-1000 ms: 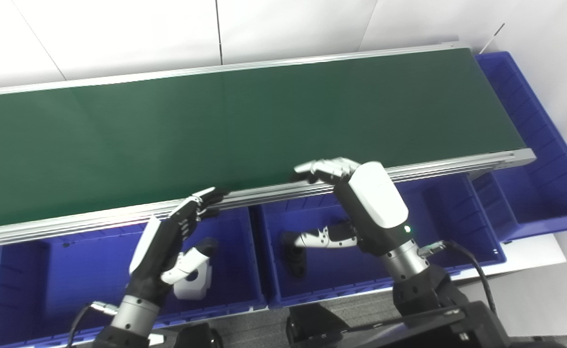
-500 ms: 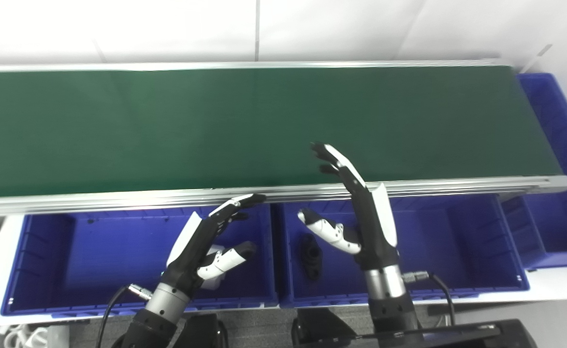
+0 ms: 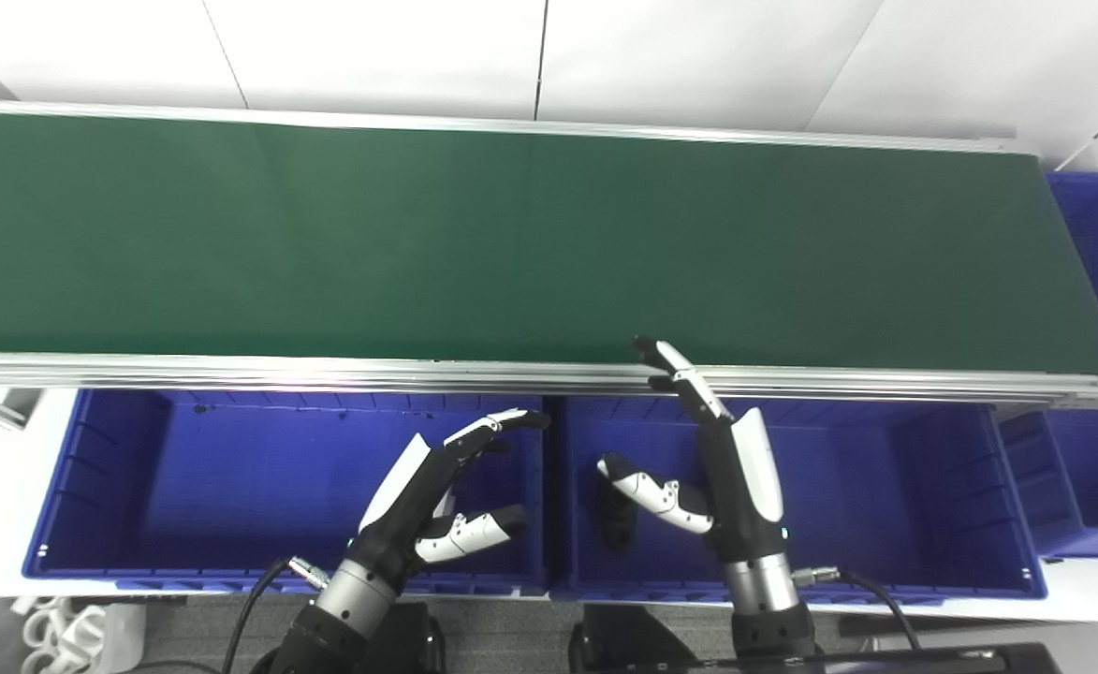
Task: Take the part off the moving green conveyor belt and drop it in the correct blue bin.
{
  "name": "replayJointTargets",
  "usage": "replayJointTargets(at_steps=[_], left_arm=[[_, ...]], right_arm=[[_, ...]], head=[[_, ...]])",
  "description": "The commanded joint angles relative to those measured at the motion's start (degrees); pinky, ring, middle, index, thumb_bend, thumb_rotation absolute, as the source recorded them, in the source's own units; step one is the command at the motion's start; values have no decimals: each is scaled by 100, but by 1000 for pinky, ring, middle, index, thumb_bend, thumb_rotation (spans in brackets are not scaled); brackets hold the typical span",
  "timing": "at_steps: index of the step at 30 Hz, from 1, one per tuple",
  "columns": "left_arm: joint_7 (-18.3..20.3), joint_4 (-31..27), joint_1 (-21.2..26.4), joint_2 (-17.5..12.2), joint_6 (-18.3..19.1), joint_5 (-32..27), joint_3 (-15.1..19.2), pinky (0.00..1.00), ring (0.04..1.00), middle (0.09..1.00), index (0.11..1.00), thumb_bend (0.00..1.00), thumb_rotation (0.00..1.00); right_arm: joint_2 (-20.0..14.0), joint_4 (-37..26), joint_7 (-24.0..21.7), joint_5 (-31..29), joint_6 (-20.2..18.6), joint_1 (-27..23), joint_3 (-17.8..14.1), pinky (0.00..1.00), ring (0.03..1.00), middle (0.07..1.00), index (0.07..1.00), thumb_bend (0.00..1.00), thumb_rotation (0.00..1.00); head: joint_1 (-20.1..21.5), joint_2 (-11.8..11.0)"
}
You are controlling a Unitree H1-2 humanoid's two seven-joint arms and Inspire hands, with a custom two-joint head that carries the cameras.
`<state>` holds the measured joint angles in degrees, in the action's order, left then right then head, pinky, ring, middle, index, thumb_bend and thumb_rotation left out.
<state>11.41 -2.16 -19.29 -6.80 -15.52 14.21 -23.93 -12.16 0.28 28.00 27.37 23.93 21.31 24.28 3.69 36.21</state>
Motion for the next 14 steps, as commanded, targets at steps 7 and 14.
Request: replayJointTargets(at_steps=[7,14], left_arm=[[-102,6,35,79,-306,11,15,783,882,854,772,725,785],[-154,172,63,75,-434,84,19,767,877,848,773,749,803]], right_arm=[[-15,-15,55,-232,299,-17,132,720,824,879,860,657,725],[-47,157,152,-272,299,-93,248,695,809,875,858,661,713]], head=[[51,-94],[70,-271]])
